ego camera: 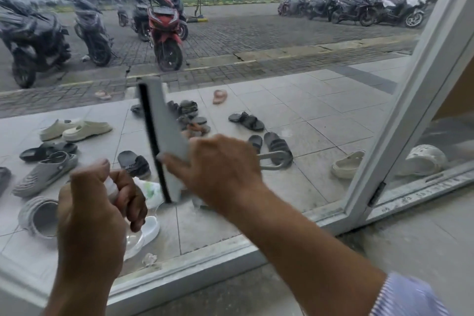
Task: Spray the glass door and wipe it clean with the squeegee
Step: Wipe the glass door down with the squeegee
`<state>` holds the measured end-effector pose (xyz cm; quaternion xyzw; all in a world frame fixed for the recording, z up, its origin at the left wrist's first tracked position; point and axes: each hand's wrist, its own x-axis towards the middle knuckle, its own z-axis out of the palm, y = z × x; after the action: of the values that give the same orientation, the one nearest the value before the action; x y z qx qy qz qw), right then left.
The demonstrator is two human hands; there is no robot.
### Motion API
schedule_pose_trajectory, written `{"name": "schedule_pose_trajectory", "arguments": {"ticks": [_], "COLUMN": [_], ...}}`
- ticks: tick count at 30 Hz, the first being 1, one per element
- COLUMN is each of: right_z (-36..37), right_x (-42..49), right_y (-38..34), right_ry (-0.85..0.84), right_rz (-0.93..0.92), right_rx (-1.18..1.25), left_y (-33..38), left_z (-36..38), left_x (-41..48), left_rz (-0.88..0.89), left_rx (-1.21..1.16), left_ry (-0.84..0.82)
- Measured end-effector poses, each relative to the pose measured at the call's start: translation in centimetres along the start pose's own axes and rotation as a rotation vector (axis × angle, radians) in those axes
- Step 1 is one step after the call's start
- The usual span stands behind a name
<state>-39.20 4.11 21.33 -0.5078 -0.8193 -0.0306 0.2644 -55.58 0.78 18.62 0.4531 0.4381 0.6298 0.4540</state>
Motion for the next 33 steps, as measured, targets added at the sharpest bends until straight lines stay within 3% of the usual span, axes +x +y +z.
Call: {"name": "schedule_pose_trajectory", "arguments": {"ticks": [6, 9, 12, 17, 20, 25, 30, 33], "right_z": [-1.0, -0.5, -0.5, -1.0, -0.4, -0.4, 1.3, 3.6], "right_x": [-4.1, -4.9, -4.9, -2.2, -1.0, -3.5, -6.7, -7.6], "right_y": [8.3, 9.5, 7.9, 2.6, 2.5, 7.4, 9.6, 8.7], "right_ry": [0.093, 0.119, 0.146, 0.13, 0.174, 0.247, 0.231, 0.237], "right_rz": [0.358, 0.433, 0.388, 0.062, 0.08, 0.382, 0.795, 0.97], "right_rx": [0.033, 0.055, 0.092, 0.097, 0.025, 0.218, 0.854, 1.07], "left_y": [-0.6, -0.7, -0.4, 0.0, -0.5, -1.4, -1.7, -1.8], "left_z": [2.3, 3.6, 4.6, 4.8, 5.0, 5.5, 5.5, 5.6], "left_x": [-0.1, -0.7, -1.4, -1.7, -1.6, -1.0, -0.6, -0.7], "left_rz": [0.106, 0.118, 0.182, 0.202, 0.191, 0.151, 0.121, 0.129], "left_rx": [0.182, 0.175, 0.23, 0.223, 0.212, 0.188, 0.209, 0.214], "left_ry": [-0.005, -0.044, -0.065, -0.073, -0.081, -0.094, -0.12, -0.131]}}
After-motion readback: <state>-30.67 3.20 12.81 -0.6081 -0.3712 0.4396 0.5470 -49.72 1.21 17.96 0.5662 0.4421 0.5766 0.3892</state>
